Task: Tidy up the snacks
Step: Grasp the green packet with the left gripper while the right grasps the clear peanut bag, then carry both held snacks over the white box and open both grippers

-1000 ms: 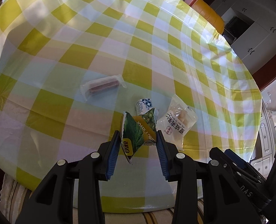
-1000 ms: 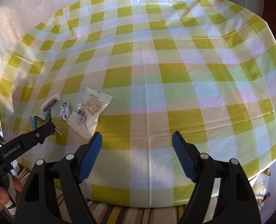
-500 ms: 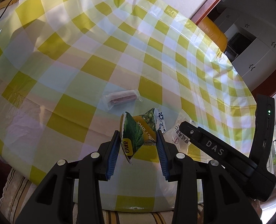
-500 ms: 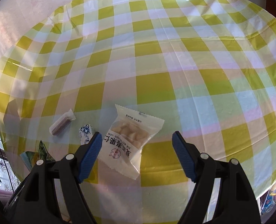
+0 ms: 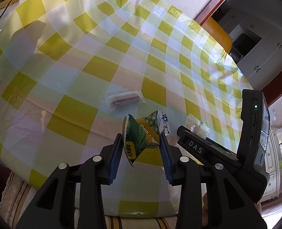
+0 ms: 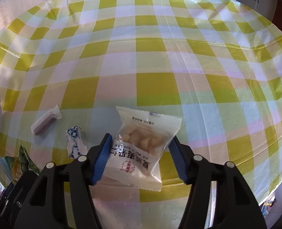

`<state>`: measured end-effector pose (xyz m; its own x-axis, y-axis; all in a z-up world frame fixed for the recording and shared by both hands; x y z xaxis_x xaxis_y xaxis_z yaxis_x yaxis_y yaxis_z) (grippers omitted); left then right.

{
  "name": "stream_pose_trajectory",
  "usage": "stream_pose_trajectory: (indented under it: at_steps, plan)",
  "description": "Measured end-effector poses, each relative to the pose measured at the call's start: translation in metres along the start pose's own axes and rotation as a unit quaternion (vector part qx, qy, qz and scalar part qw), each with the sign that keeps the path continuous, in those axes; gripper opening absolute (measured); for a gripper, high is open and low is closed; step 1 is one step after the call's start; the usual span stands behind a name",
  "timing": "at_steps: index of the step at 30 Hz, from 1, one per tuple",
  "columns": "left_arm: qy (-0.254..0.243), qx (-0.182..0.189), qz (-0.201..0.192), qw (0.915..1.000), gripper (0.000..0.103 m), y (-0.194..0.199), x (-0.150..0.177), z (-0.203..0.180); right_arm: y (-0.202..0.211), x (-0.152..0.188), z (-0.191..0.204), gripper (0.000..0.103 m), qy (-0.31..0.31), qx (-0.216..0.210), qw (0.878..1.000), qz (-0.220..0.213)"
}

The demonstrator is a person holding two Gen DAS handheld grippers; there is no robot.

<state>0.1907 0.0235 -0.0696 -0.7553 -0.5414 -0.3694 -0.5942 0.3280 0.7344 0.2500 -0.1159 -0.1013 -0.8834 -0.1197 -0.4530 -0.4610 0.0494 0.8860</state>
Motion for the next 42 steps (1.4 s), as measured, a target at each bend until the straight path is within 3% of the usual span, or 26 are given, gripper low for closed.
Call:
stream_pose_trajectory:
  at_steps: [2,7,15,25,42]
  plan:
    - [-0.001,0.001,-0.001,1.0000,0.038,0.000,0.000,-0.001,0.002,0.002,-0.001,0.047,0.005,-0.002,1.000,-0.002]
    - [-0.005,0.003,-0.001,1.0000,0.038,0.000,0.001,-0.003,0.008,0.008,-0.003,0.043,0.008,-0.009,1.000,-0.007]
    - [-0.021,0.012,-0.004,0.9997,0.038,0.004,0.003,-0.014,0.037,0.020,-0.023,0.042,0.012,0.012,0.999,-0.033]
    - [-0.044,0.034,0.019,0.9983,0.038,0.002,0.022,-0.042,0.066,0.044,-0.070,0.042,-0.001,0.048,0.998,-0.046]
    - [-0.115,0.065,0.076,0.9883,0.038,-0.010,0.089,-0.113,0.094,0.088,-0.149,0.042,-0.051,0.081,0.994,-0.051]
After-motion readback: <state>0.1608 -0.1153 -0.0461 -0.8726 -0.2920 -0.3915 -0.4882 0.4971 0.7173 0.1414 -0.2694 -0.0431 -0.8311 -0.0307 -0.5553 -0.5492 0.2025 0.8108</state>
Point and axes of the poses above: each gripper's, at about its wrist camera, not at the fingertips, and y roughly against the way its jaws point, z to its left, x to its underside, the point moved 9 cm from there along -y, roughly the way its jaws point, and after that the axes turned 15 degrees about y, right-handed, at the moved point
